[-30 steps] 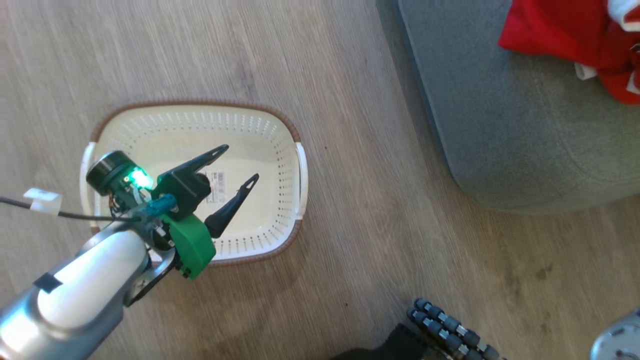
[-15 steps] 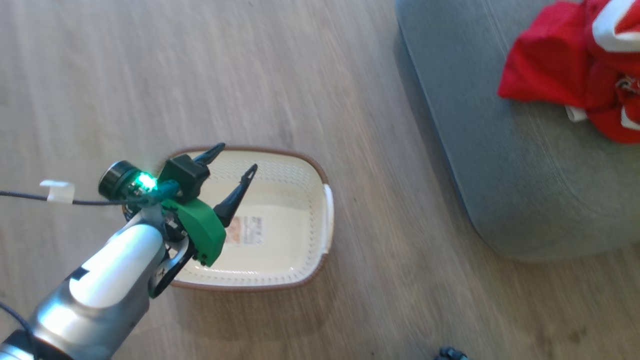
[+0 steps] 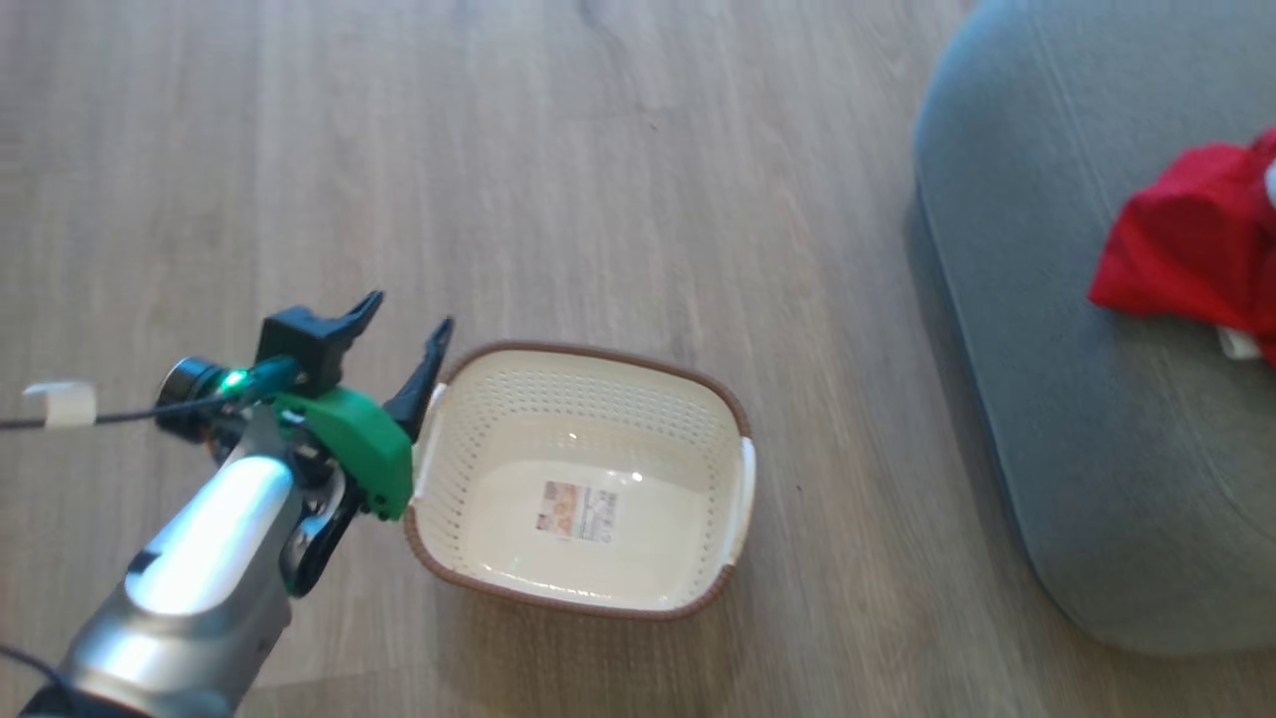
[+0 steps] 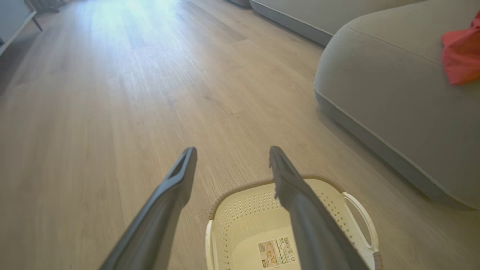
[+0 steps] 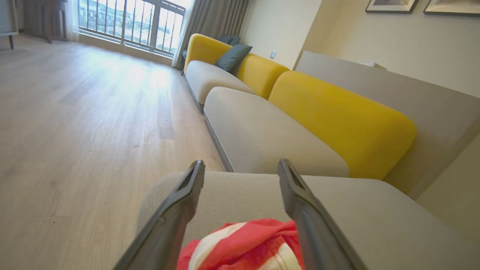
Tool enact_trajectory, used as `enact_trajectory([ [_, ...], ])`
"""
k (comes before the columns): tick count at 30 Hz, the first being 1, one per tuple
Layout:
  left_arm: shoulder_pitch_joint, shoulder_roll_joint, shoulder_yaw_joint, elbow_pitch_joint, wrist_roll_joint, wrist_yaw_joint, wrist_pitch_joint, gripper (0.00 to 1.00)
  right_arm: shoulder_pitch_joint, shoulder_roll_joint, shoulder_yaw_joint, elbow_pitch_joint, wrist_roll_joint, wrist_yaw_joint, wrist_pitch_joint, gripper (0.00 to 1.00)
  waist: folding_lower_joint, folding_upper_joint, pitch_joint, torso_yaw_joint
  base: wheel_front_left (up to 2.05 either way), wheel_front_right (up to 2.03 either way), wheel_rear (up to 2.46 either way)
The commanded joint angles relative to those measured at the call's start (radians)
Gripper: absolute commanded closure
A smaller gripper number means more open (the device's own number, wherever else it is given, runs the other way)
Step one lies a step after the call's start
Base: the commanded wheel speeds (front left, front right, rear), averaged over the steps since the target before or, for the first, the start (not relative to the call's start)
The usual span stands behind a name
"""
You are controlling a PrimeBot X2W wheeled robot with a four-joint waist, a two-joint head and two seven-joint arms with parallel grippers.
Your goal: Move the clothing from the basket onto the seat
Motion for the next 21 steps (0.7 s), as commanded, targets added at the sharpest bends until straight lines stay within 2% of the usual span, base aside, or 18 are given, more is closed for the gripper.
enact_trajectory([
  [1, -0.017, 0.021, 0.055, -0.016, 0.009, 0.01, -0.012, 0.0, 0.013, -0.01, 0.023, -0.026, 0.005, 0.0, -0.014, 0.0, 0.0001, -0.0001, -0.029, 0.032, 0.0, 0.0, 0.0],
  [5, 0.033, 0.016, 0.147, -0.021, 0.027, 0.017, -0.012, 0.0, 0.033, 0.031, 0.075, -0.008, 0.01, 0.0, -0.049, 0.0, 0.0001, -0.0001, -0.053, 0.065, 0.0, 0.0, 0.0],
  [15, 0.196, -0.025, 0.4, -0.094, 0.139, 0.016, -0.012, 0.0, 0.174, 0.207, 0.148, -0.078, 0.009, 0.0, -0.103, 0.0, 0.0001, -0.0001, -0.107, 0.12, 0.0, 0.0, 0.0],
  [21, 0.276, -0.069, 0.53, -0.153, 0.21, 0.003, -0.013, 0.0, 0.272, 0.257, 0.18, -0.106, 0.042, 0.0, -0.136, 0.0, 0.0001, -0.0001, -0.135, 0.133, 0.0, 0.0, 0.0],
])
